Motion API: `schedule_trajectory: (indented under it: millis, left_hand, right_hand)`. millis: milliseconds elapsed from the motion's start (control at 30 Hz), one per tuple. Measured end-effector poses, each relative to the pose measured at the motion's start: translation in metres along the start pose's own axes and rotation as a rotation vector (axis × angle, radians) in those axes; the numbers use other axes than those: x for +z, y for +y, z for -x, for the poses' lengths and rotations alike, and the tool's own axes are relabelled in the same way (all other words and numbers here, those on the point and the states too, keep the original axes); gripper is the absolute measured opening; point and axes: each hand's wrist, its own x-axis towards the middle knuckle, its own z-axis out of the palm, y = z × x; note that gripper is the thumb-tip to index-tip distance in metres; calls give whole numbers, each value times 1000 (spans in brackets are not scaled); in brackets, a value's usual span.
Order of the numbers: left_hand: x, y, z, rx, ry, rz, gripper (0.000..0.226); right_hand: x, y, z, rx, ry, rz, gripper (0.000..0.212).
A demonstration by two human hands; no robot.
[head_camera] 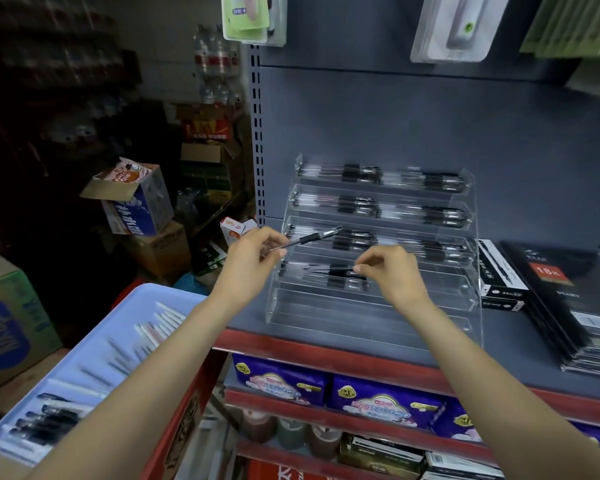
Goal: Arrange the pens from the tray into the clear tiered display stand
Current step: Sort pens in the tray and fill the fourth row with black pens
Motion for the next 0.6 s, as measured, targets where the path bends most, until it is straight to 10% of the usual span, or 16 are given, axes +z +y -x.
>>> schedule_trajectory:
  millis: [367,600]
  left_hand:
    - [-1,0,0,-24,-42,14,12]
    - [4,6,-2,14,-108,-21,11]
  right_hand:
    - [-1,-4,-9,4,-149,152,4]
    - [-15,-16,4,-28,-80,-380,14]
